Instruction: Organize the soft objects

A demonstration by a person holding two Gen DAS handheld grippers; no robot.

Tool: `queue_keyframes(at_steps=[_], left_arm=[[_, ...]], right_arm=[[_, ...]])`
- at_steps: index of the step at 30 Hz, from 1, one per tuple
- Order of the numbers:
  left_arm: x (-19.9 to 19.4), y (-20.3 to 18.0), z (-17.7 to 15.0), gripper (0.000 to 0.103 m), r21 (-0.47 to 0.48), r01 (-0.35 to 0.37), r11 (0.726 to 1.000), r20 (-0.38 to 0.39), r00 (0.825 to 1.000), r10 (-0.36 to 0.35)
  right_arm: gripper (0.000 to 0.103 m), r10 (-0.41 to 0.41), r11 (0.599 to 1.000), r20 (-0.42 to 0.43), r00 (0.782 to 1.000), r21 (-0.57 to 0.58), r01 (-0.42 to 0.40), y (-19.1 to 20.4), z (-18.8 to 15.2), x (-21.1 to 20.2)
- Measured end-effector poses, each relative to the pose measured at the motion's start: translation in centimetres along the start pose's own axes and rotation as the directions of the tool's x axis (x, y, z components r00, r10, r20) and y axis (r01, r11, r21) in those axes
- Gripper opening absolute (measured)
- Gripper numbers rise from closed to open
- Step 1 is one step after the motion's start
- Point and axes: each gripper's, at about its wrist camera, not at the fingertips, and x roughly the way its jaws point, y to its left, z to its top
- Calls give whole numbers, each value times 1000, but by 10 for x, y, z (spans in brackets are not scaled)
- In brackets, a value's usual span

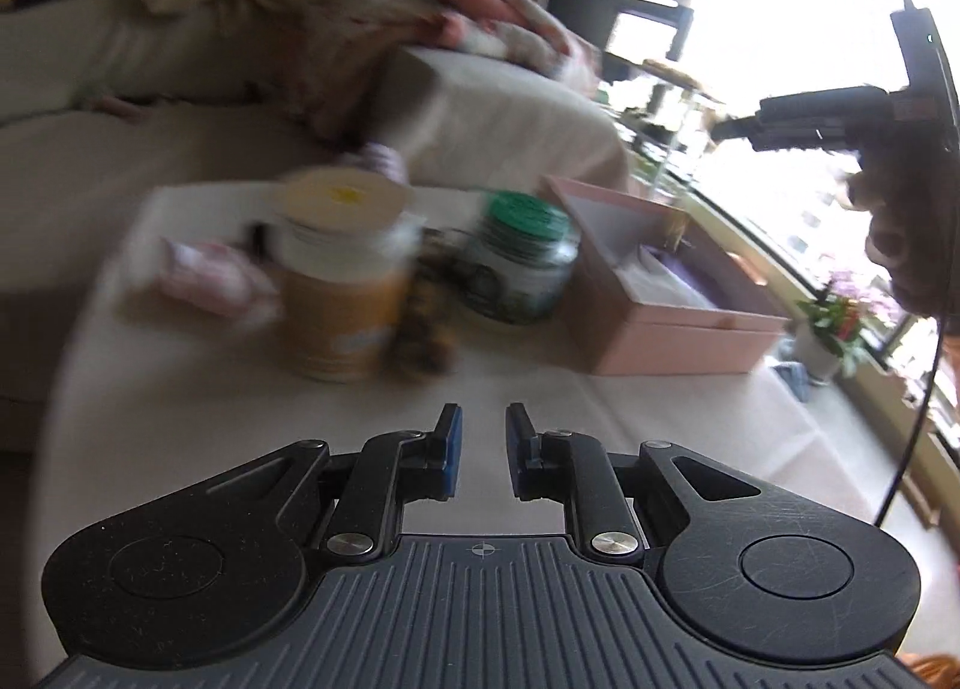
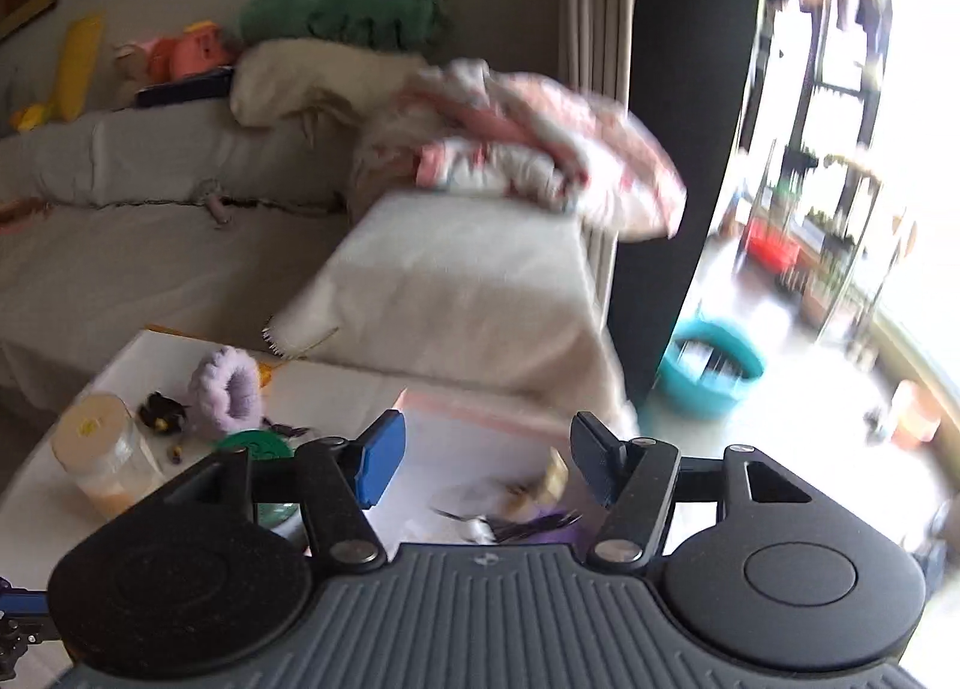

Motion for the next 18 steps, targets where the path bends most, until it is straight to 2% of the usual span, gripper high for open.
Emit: queue_keyframes(at_steps=[2,5,9,12,15,18], left_arm=[[-8,20,6,18,-22,-52,998,9,999,52],[-13,51,20,18,-66,-114,991,24,993,116],[-6,95,47,18,-167,-125,978,35,991,133],[13,125,66,18,-256,-97,962,20,994,105],[36,149,75,18,-339,-98,936,-9,995,101],[48,158,77,18,-336,-127,933,-16,991,129]], right_arm=[[62,30,999,-26,999,24,-29,4,2,6],[62,63,998,-12,998,8,-63,16,7,0],[62,106,994,56,993,-5,-106,41,24,-13],[67,156,988,91,984,3,-157,56,41,-18],[67,266,964,28,964,7,-266,75,57,-8],[67,360,933,-67,931,30,-358,96,67,13]])
